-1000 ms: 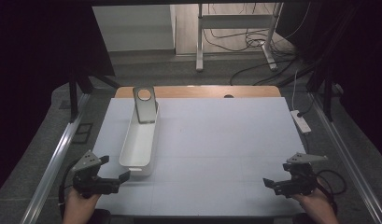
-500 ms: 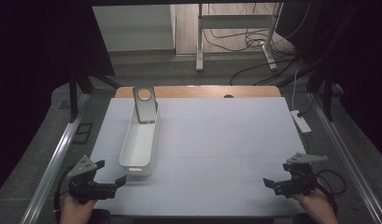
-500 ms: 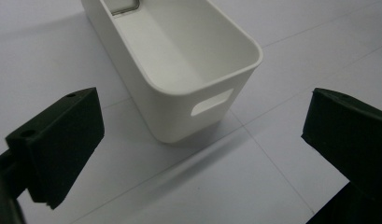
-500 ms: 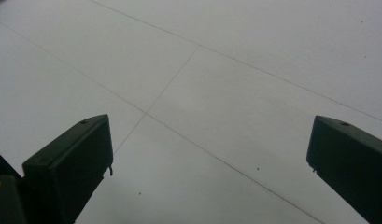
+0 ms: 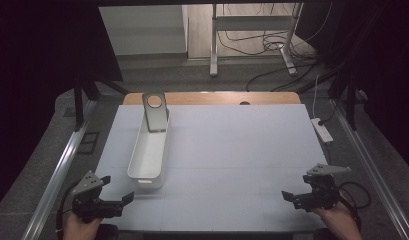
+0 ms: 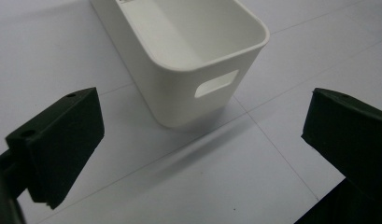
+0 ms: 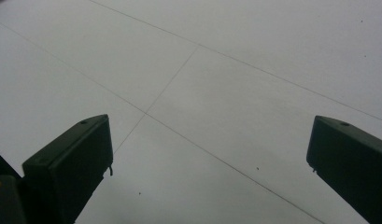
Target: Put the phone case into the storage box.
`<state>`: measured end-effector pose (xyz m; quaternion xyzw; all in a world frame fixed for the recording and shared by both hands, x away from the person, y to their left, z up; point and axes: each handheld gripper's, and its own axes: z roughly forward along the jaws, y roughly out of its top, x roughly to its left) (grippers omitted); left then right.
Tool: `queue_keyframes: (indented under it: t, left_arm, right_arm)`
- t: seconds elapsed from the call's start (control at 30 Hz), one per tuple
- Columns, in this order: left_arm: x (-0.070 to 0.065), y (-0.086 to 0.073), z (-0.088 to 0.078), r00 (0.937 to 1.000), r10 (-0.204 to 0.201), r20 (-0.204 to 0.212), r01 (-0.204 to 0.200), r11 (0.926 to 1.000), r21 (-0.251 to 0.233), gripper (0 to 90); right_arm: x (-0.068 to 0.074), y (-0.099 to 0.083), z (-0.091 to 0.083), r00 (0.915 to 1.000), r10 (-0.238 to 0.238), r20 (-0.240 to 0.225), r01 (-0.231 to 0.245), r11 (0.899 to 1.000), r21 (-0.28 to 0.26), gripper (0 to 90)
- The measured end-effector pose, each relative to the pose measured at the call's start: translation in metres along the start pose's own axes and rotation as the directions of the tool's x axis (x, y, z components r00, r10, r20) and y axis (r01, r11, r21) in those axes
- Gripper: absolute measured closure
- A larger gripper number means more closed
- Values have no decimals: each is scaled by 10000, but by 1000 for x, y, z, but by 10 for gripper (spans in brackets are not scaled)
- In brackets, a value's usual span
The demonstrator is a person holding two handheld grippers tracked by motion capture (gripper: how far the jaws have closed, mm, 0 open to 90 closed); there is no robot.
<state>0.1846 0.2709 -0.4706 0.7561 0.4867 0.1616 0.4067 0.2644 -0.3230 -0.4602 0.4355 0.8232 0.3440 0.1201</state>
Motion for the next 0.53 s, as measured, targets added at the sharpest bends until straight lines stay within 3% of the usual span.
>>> queue_keyframes:
  t: [0.53]
  left_arm:
    - [-2,0,2,9999,-79,-87,82,9994,322,0]
  right_arm:
    - [0,0,0,10000,-10,-17,10,10000,63,8]
